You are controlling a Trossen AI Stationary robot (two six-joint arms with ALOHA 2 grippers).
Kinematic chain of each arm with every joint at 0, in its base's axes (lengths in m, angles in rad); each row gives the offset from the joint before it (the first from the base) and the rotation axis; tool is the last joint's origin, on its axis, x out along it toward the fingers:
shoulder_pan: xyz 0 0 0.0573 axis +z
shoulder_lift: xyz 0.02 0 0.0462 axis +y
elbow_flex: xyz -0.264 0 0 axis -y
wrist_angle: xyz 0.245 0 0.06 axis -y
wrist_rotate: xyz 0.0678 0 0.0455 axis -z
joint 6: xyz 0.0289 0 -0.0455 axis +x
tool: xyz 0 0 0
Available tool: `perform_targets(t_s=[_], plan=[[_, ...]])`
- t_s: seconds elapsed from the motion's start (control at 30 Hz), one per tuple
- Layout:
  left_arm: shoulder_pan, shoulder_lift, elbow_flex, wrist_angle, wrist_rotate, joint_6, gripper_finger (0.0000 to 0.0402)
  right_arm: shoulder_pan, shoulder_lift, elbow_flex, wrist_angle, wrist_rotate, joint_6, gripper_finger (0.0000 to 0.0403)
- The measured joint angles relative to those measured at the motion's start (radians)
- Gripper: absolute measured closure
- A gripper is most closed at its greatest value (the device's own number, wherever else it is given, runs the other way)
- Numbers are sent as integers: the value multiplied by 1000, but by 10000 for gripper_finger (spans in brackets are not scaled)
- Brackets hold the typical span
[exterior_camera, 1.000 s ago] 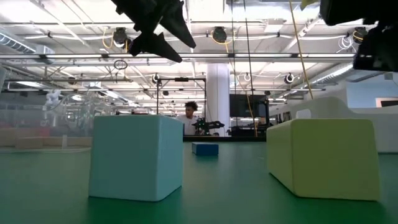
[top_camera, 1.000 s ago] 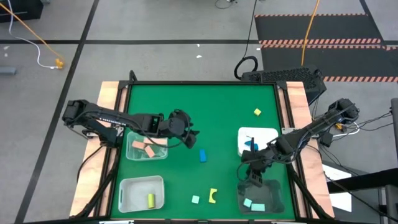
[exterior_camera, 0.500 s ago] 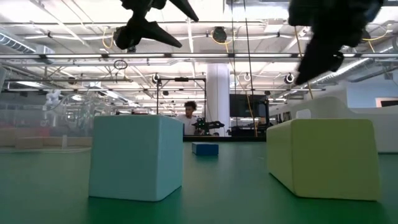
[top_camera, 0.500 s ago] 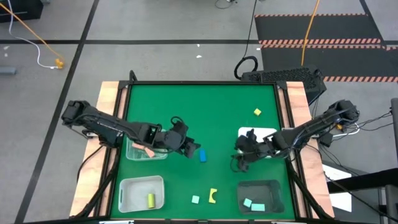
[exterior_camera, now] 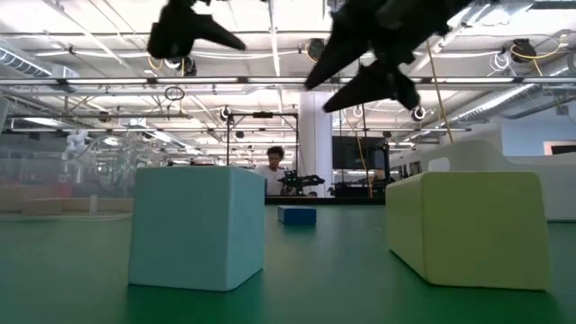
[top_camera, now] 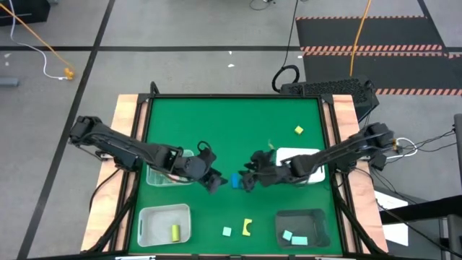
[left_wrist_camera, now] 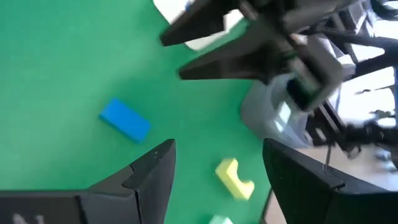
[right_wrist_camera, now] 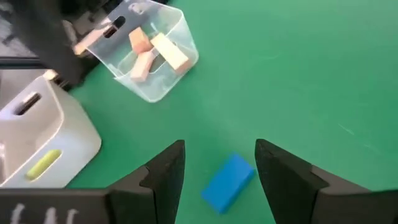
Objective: Sort & place blocks by color
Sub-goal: Put the blue block into the white bin
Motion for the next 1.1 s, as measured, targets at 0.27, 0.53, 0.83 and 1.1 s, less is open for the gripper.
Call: perform_targets(t_s=[0.27,0.53,0.83,1.1], plan=[[-55,-108,2,-146,1,30,160,-34,201,206,-240,1,188,218],[-114,-239,0,-222,-31,119,160,-34,269,244,-253,-7,368,218],[-175,-348,0,-310,-73,157,160,-33,268,245,-274,-59,450,218],[-191,-369,0,-337,-103,171,160,-22,313,245,-237,-87,522,218]])
